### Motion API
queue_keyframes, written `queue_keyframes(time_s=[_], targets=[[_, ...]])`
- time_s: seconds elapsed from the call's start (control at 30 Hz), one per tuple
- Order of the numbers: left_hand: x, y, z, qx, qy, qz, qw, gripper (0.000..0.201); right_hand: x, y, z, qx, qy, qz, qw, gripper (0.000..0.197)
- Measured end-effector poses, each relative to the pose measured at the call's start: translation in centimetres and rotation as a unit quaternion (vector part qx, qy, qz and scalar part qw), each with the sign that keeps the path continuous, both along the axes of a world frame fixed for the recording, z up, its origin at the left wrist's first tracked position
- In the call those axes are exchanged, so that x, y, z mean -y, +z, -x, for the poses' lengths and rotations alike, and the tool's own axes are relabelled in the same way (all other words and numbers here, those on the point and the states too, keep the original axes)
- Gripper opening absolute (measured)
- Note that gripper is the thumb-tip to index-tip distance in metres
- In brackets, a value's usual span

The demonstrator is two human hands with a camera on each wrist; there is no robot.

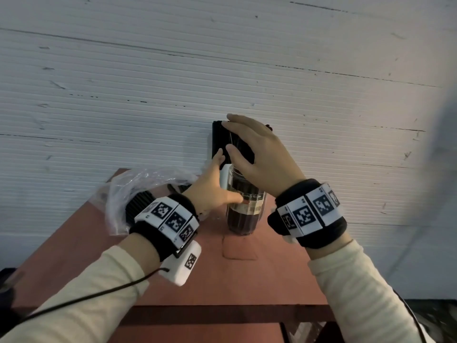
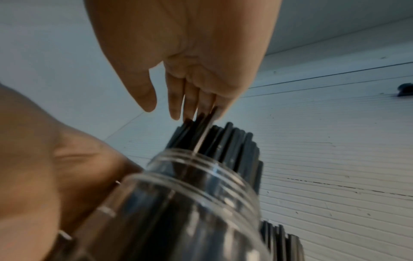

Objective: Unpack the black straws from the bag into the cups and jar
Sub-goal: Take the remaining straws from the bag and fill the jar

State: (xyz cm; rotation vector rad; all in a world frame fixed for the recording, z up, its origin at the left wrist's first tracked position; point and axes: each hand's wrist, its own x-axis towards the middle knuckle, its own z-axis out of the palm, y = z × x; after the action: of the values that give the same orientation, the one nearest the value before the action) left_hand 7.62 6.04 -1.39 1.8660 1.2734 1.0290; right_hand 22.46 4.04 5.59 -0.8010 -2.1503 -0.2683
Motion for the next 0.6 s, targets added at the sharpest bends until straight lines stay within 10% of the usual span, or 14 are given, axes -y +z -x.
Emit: queue_keyframes(time_s=[0.13,0.37,0.6], targets=[[2.0,0.2,3.8,0.003,0.108,-0.11,0.988,0.049,1.1,-0.6,2.6,-0.104,0.07,0.009,0.992,0.018],[5.4,0.8,11.5,-0.052,0.265,-0.175,0.947,0.031,0.2,-4.4,8.8,0.052,0.025,0.318,0.946,0.02],[5.7,0.0,15.8,-0.14,0.176,-0.024,0.974,0.047,-0.6,-6.8,13.6,0.282,-0.019,0.43,0.857,0.052]])
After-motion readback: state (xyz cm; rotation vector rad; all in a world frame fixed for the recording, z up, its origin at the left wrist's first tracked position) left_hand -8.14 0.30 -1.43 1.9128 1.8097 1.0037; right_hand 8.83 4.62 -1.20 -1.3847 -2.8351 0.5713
